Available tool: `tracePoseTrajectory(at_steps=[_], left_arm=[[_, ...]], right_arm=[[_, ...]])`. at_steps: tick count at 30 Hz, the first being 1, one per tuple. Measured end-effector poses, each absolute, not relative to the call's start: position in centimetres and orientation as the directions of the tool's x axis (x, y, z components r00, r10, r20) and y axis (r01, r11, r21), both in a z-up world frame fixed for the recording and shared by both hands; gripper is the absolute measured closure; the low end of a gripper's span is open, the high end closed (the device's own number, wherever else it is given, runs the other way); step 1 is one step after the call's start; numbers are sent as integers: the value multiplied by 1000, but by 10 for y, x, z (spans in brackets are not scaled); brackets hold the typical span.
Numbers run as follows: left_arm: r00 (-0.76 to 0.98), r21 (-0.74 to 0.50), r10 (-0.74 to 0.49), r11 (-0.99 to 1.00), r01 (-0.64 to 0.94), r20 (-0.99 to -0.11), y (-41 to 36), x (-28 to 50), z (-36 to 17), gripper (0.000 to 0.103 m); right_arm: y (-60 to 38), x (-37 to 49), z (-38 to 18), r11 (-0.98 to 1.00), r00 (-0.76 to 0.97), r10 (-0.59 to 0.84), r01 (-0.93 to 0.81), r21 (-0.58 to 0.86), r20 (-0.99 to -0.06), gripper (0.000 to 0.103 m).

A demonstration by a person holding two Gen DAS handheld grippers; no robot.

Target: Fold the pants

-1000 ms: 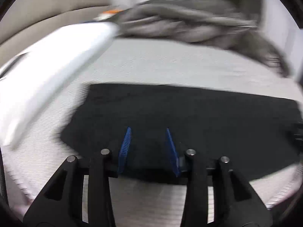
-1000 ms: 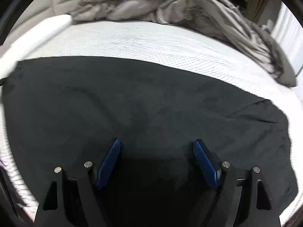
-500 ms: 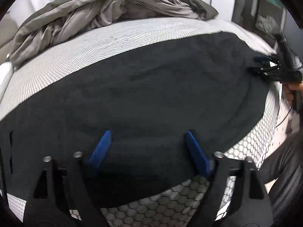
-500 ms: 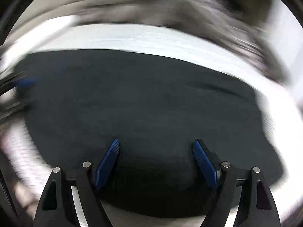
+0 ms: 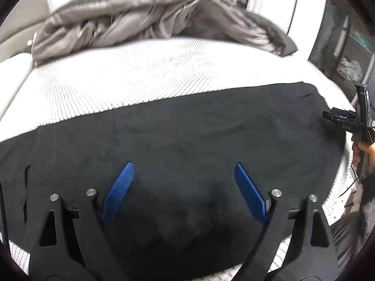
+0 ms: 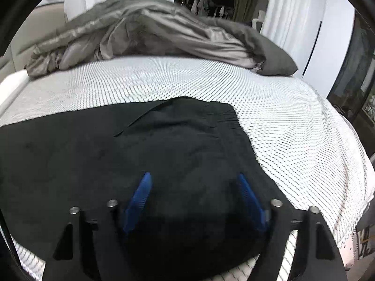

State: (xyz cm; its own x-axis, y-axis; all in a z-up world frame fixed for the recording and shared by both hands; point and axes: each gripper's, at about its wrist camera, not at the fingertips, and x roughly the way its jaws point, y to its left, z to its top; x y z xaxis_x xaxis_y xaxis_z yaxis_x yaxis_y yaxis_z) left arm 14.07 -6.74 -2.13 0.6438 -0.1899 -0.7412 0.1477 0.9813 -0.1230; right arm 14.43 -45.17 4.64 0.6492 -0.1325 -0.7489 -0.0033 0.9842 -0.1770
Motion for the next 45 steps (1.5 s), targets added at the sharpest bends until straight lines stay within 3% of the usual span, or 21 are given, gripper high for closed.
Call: tracePoseTrajectory(at_steps=[3,10,11,13,16,21,24,25,28,31,35,38,41,43,45], left_arm=[[557,-80,-131,990,115,-820,-60,159,-48,16],[572,-38,-112,989,140,-812,-56,150,-50,15],[577,-45,-111,991,129,-809,-55,148,-47,15],[590,-79,-144,988,135,-794,-58,143,-35,15],[626,-108,-185,981,159,-757,-66,147,-21,15],[554,-33,-106,990,140,-826,-68,165,-47,14],[561,-22,-103,989,149,-822,-65,160,-46,13],[564,-21,-102,989,149,-819,-64,158,-47,13],[567,-12,-94,989,145,-818,-64,156,-48,12],[561,-4,-74,992,125,-824,-63,158,-44,12],[605,-20,-80,994,105,-792,-60,158,-25,13],[600,-30,-73,996,81,-797,-57,167,-25,13],[549,-27,-58,998,64,-834,-51,176,-44,12],[559,-36,-71,997,75,-826,-50,175,-47,11],[563,-26,-68,996,82,-824,-51,174,-46,11]], right_arm=[[-445,165,23,963,599,-186,-43,-264,-779,41],[-467,154,27,975,603,-165,-21,-222,-781,43],[-471,152,32,980,608,-159,4,-198,-778,50],[-473,150,44,987,634,-153,66,-144,-758,55],[-457,167,50,994,654,-106,45,-102,-749,55],[-435,193,14,963,569,-206,-26,-268,-796,55],[-455,180,22,965,566,-225,16,-263,-793,54],[-464,175,22,954,552,-279,64,-293,-786,41],[-479,160,18,963,550,-256,77,-257,-795,39],[-471,150,31,965,594,-245,77,-249,-766,47],[-462,149,55,984,668,-157,44,-172,-727,50],[-458,183,58,993,658,-111,47,-107,-745,65],[-464,233,38,997,606,-75,35,-68,-792,73],[-474,258,13,994,547,-113,61,-95,-829,86],[-482,261,9,994,553,-107,89,-69,-826,90]])
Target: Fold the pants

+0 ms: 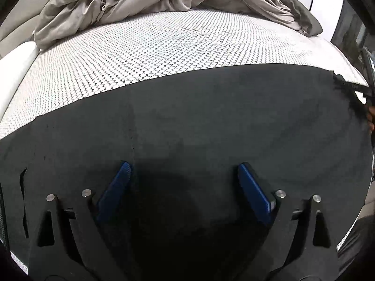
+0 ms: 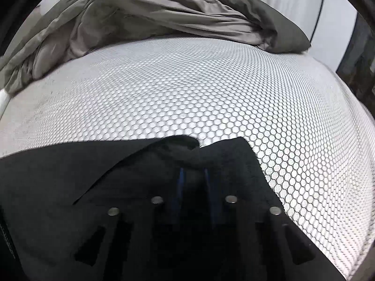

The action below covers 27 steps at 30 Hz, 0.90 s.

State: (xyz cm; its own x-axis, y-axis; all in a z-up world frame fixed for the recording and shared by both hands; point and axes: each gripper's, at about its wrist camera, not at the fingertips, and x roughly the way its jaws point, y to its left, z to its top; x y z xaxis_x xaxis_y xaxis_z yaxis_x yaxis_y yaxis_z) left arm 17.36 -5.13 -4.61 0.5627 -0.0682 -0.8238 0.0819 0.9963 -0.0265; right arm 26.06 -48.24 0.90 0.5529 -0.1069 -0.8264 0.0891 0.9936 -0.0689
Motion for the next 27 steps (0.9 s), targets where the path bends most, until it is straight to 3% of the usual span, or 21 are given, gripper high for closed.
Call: tracePoseTrajectory(at_steps=[2,4,7,10,14,19,21,22,24,27], left_arm=[[564,-24,-66,996,82,-823,-51,172,-45,11],[572,-19,-58,997,74,-818,-52,168,-40,12],[599,-53,-101,994,97,-795,-59,152,-25,14],[645,-79,-188,978,194,-740,-80,123,-7,13],[566,-143,-309,937,318,-764,-114,102,-16,13],[551,-89,-286,930,355,-784,-121,94,-34,12],[555,-96,-286,933,346,-781,-115,91,-34,11],[557,-99,-283,936,337,-781,-111,90,-34,11],[562,-103,-277,942,321,-780,-102,88,-34,10],[564,-93,-262,946,311,-783,-98,86,-35,9]], right_arm=[[-487,258,19,991,569,-106,129,-38,-816,90],[-482,243,36,987,607,-121,154,-33,-785,79],[-452,207,53,997,634,-81,41,-70,-769,73],[-417,168,55,996,647,13,-74,-46,-762,50],[-355,128,27,958,571,197,-286,31,-797,50],[-328,85,8,870,587,204,-475,-130,-784,48],[-363,85,9,909,603,148,-396,-133,-784,39],[-385,86,10,932,633,58,-311,-186,-772,34],[-438,90,10,947,665,-175,-89,-310,-726,35],[-483,87,18,977,665,-195,64,-206,-721,33]])
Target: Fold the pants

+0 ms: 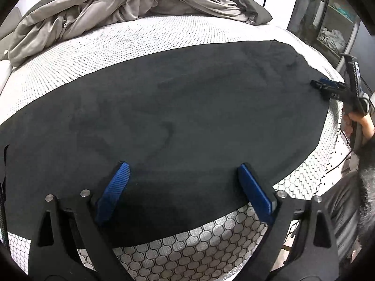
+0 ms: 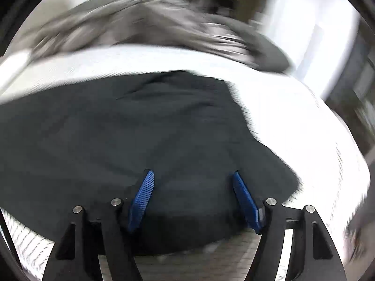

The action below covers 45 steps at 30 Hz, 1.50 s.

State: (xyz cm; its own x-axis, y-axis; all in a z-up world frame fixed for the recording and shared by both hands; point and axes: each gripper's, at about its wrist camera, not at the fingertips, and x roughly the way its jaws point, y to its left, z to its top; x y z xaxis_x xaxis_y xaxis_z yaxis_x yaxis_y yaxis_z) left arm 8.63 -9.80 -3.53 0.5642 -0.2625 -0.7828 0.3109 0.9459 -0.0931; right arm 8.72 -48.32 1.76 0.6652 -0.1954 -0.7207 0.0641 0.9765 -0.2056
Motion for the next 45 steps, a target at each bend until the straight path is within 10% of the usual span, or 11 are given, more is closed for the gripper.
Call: tracePoseTrajectory(at_steps=[15,18,25,28,33,36,41,45], left_arm=[[652,-190,-196,979,81,-732,-48,100,-18,9],[661,-196,-183,979,55,-728,-36,102,-16,9],[670,-204,-138,979,-21,-730,-2,103,-15,9],[673,-220,-136,975,-41,-727,13,103,-14,9],[661,-239,-119,967,-94,-741,30,107,-19,9],[659,-263,-120,957,-121,-742,36,109,-20,9],[662,-272,-116,952,-137,-740,42,112,-21,9],[664,-334,-190,938,-95,-723,38,110,-19,10]], right_arm=[[-563,69,17,773,694,391,109,625,-605,29],[-566,99,13,760,726,337,166,628,-599,31],[-542,132,40,854,773,106,251,456,-626,82],[-501,133,78,899,810,172,104,426,-561,84],[-372,129,129,828,674,553,-378,415,-489,78],[-301,122,111,728,460,672,-553,405,-581,38],[-229,97,52,632,204,604,-712,306,-771,37],[-268,86,78,632,266,665,-698,336,-698,36]])
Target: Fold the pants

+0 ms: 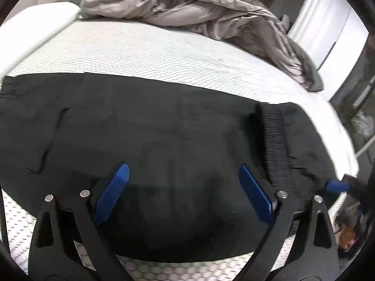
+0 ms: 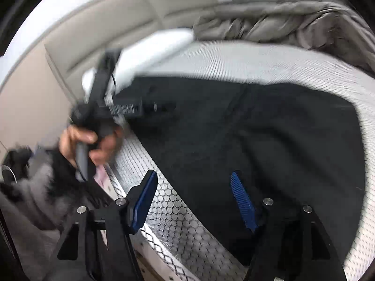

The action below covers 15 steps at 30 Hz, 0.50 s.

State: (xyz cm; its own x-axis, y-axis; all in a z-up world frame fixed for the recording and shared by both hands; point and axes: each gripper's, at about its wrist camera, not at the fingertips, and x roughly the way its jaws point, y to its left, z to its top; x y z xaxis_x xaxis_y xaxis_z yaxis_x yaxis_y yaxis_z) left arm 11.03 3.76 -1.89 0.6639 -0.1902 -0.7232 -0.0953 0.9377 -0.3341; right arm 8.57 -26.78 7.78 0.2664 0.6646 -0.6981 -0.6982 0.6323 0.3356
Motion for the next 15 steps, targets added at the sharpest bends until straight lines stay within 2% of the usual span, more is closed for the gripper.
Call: tracePoseTrajectory(at_steps=[3,6,8,11,15], left_arm=[[639,-482,-364,876,-12,-677,30,113,-19,16],[582,-602,-517,796,59,-627,18,117,-25,25],[531,-661,-595,745,85,-603,9,124,-31,41],[463,-720,-673,686,99,-577,-5,132,-41,53],[377,-740,-712,666,95,-592,-25,147,-52,53]], right_arm=[[-318,88,87,731,420,624,-613,302,-659,32],[-356,100,73,870,531,446,-447,208,-720,32],[-371,115,57,922,537,345,-349,169,-770,32],[-390,124,40,937,509,329,-284,205,-796,32],[-404,126,40,933,498,342,-282,224,-797,32]])
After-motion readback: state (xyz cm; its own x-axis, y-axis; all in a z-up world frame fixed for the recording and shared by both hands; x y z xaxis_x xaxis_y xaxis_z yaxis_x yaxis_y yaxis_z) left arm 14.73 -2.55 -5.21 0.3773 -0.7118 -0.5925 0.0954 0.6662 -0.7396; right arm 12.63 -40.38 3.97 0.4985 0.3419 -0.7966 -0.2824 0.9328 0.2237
